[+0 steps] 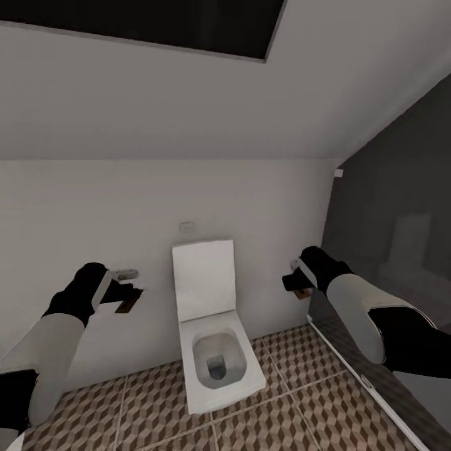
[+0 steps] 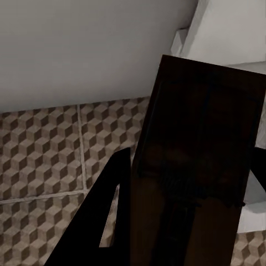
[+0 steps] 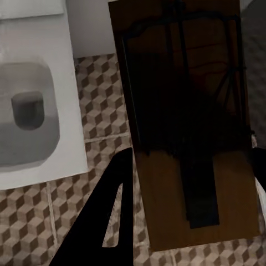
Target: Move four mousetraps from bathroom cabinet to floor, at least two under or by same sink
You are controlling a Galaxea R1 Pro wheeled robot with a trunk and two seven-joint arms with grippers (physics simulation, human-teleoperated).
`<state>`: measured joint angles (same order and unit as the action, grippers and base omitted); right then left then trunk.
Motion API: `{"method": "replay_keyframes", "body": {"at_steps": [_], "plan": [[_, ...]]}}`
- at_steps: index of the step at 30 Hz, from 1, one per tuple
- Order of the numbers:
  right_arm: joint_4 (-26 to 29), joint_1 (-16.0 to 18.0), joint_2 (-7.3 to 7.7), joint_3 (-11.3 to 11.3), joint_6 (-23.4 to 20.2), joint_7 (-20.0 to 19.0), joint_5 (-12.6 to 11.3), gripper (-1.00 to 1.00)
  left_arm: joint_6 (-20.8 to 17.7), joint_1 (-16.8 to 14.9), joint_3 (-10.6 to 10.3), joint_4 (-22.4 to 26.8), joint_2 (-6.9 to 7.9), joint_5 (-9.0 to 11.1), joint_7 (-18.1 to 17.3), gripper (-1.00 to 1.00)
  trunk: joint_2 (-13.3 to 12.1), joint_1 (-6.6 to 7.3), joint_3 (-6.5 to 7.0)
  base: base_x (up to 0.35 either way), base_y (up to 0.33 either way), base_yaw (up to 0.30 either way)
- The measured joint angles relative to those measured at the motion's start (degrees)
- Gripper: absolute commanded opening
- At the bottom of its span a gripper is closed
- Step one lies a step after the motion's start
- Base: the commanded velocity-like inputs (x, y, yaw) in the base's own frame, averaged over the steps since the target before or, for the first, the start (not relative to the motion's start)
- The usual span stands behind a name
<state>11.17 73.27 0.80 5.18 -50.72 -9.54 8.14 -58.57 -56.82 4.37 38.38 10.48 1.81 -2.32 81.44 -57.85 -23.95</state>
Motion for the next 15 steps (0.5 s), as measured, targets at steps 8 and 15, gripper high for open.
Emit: {"method": "replay_keyframes", "body": {"at_steps": [8, 15], "plan": [[0.01, 0.00, 0.17, 0.00, -0.04, -0.13, -0.01, -1.00, 0.00, 0.00, 0.00, 0.04, 0.00, 0.00, 0.00, -1.00, 0.00, 0.00, 0.00, 0.000, 0.000, 0.207], [0.01, 0.00, 0.26, 0.00, -0.10, -0.22, -0.03, -1.00, 0.02, -0.01, 0.02, 0.03, -0.01, -0.01, 0.02, -1.00, 0.00, 0.00, 0.00, 0.000, 0.000, 0.029]]}}
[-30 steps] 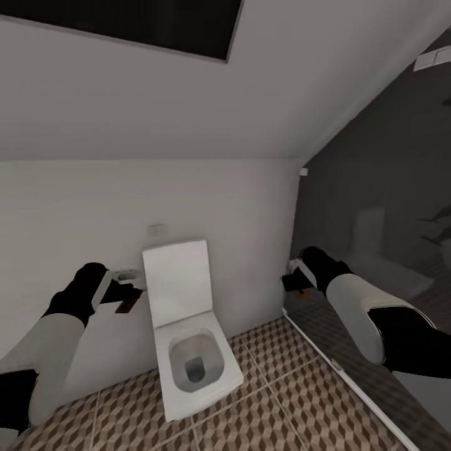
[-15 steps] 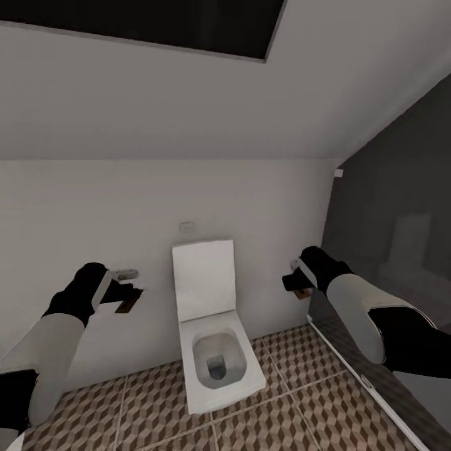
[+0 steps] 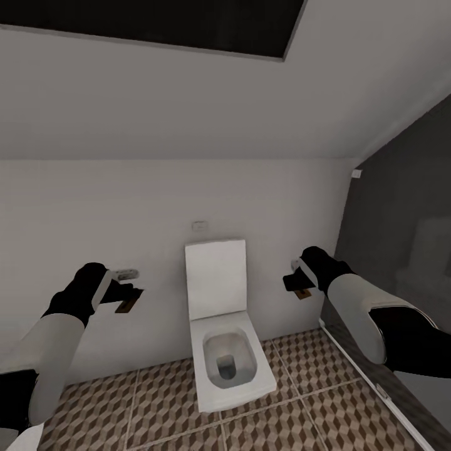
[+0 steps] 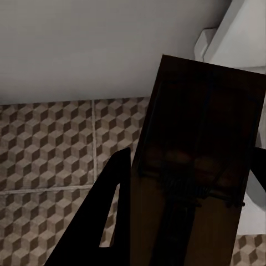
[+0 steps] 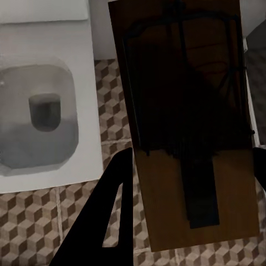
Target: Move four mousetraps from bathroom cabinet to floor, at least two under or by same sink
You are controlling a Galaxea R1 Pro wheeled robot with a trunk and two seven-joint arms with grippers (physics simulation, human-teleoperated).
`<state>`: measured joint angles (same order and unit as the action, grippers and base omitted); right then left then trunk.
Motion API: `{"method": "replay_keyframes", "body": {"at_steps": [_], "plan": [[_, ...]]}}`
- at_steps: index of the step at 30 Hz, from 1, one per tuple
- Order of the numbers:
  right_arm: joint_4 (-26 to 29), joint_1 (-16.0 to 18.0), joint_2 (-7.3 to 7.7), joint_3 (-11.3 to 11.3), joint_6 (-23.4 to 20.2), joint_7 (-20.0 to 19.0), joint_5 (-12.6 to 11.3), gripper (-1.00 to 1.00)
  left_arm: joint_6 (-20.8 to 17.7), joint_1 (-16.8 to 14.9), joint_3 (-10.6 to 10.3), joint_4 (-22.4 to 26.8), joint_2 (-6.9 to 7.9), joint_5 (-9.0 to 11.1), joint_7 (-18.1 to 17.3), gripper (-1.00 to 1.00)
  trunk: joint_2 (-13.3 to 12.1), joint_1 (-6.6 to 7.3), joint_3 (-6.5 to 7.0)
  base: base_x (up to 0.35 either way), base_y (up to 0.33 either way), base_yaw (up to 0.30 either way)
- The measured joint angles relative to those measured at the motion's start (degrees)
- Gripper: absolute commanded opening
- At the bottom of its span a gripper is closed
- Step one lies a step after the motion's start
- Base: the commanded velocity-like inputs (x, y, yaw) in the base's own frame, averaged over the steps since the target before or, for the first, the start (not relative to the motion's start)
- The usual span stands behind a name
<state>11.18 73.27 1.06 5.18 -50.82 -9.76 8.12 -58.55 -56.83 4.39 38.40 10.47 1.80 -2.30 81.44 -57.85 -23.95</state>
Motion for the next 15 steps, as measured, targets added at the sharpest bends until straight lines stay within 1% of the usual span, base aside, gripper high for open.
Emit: {"method": "replay_keyframes", "body": {"at_steps": [5, 12, 15], "plan": [[0.01, 0.00, 0.08, 0.00, -0.01, 0.01, 0.00, -1.00, 0.07, 0.00, 0.00, 0.00, 0.00, 0.05, -0.01, -1.00, 0.00, 0.00, 0.00, 0.000, -0.040, 0.003], [0.00, 0.01, 0.13, 0.00, -0.01, -0.02, 0.01, -1.00, 1.37, 0.01, -0.01, -0.17, 0.01, 0.07, -0.02, -1.00, 0.00, 0.00, 0.00, 0.000, -0.195, 0.000], [0.02, 0.01, 0.13, -0.01, -0.01, -0.02, 0.01, -1.00, 1.57, 0.00, 0.01, -0.20, 0.01, 0.07, -0.01, -1.00, 0.00, 0.00, 0.00, 0.000, -0.098, 0.000]]}}
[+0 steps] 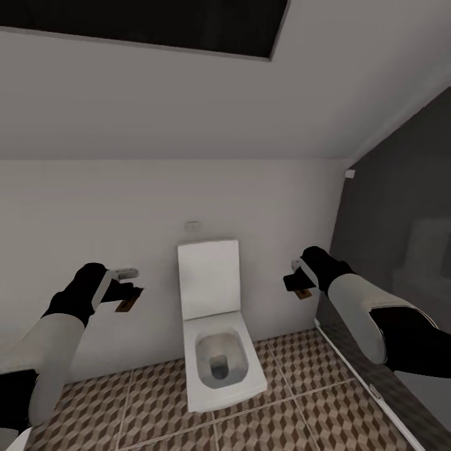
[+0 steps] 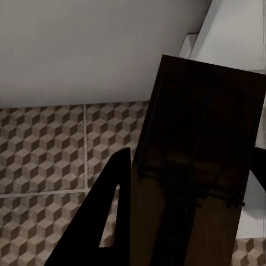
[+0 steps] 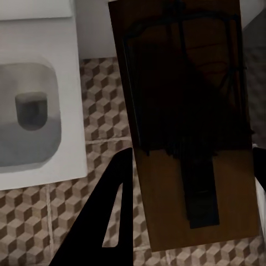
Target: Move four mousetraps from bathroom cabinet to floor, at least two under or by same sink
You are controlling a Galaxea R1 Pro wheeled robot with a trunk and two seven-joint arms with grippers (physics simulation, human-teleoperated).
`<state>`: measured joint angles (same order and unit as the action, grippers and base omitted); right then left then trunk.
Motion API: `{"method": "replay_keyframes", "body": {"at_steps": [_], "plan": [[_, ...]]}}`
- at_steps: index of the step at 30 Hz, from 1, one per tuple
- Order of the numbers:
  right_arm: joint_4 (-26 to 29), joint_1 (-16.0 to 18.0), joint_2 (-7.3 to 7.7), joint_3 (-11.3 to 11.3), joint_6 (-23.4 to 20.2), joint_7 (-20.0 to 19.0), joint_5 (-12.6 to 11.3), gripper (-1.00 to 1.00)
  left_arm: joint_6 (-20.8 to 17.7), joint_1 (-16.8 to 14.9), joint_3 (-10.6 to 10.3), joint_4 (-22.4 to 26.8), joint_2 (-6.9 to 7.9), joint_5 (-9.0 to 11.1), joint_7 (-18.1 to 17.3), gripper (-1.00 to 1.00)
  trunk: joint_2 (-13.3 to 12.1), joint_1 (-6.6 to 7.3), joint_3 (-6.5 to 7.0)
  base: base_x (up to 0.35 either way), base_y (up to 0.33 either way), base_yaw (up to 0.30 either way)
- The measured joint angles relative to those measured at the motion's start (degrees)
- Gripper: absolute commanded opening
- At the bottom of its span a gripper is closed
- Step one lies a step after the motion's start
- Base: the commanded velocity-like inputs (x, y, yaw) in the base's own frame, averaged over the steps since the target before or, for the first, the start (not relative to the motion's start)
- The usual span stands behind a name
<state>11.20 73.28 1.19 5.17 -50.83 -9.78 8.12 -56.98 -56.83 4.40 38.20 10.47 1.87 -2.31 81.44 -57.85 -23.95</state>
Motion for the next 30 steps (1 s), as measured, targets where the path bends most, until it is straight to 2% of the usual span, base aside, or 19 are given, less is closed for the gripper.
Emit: {"method": "replay_keyframes", "body": {"at_steps": [9, 23, 30], "plan": [[-0.02, 0.00, 0.03, 0.00, 0.02, -0.02, 0.01, -1.00, 0.08, 0.01, 0.02, 0.00, 0.00, 0.02, 0.00, -1.00, 0.00, 0.00, 0.00, 0.000, -0.018, 0.064], [-0.01, 0.00, 0.08, 0.00, 0.02, -0.03, 0.01, -1.00, 0.08, 0.01, -0.03, 0.00, -0.08, 0.02, -0.01, -1.00, 0.00, 0.00, 0.00, 0.000, -0.001, 0.257], [-0.05, 0.01, 0.07, 0.00, 0.02, -0.03, 0.01, -1.00, 0.16, 0.02, -0.05, 0.00, -0.16, 0.07, -0.02, -1.00, 0.00, 0.00, 0.00, 0.000, -0.171, 0.271]]}}
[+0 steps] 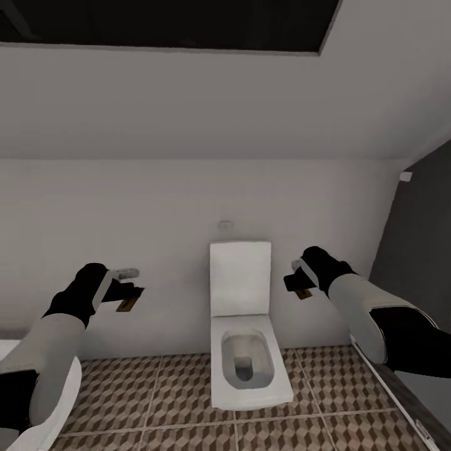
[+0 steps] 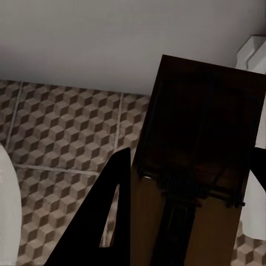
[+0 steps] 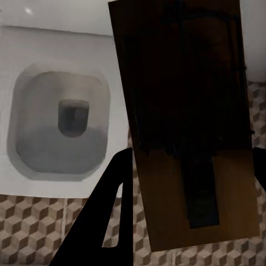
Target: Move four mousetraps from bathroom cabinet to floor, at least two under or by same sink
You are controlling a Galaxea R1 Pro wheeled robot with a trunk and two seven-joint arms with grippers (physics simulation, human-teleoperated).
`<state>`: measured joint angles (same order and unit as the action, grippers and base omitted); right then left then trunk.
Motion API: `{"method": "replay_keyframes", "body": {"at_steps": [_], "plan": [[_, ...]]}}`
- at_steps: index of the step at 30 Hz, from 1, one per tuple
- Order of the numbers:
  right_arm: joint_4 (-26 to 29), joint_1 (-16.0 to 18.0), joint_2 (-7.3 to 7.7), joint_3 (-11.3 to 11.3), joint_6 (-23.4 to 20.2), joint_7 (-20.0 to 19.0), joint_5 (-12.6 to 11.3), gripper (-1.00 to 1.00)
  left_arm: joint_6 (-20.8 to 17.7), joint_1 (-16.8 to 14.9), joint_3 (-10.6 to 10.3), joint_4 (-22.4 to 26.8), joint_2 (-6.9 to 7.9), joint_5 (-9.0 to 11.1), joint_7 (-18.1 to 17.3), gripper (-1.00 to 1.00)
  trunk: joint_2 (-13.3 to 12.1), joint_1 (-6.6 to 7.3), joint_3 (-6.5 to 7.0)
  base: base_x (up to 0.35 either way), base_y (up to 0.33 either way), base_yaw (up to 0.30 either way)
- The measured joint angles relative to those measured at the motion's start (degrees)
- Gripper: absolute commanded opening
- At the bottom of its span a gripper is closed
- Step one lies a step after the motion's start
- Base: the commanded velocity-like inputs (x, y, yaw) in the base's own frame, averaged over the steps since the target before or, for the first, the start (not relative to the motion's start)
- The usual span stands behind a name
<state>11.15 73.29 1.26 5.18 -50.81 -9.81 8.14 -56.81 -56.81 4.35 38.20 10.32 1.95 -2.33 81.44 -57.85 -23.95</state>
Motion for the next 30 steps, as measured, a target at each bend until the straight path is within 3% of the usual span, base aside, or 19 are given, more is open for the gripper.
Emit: {"method": "replay_keyframes", "body": {"at_steps": [25, 30], "plan": [[-0.96, 0.00, 0.05, 0.01, 0.02, 0.26, 0.08, -1.00, 0.03, 0.00, 0.00, -0.01, -0.13, 0.02, 0.00, -1.00, 0.00, 0.00, 0.00, 0.000, -0.279, 0.266], [-2.37, -0.01, 1.20, 0.06, 0.08, 0.16, 0.23, -1.00, 0.03, -0.01, -0.05, -0.01, -0.25, 0.00, 0.02, -1.00, 0.00, 0.00, 0.00, 0.000, -0.120, 0.086]]}}
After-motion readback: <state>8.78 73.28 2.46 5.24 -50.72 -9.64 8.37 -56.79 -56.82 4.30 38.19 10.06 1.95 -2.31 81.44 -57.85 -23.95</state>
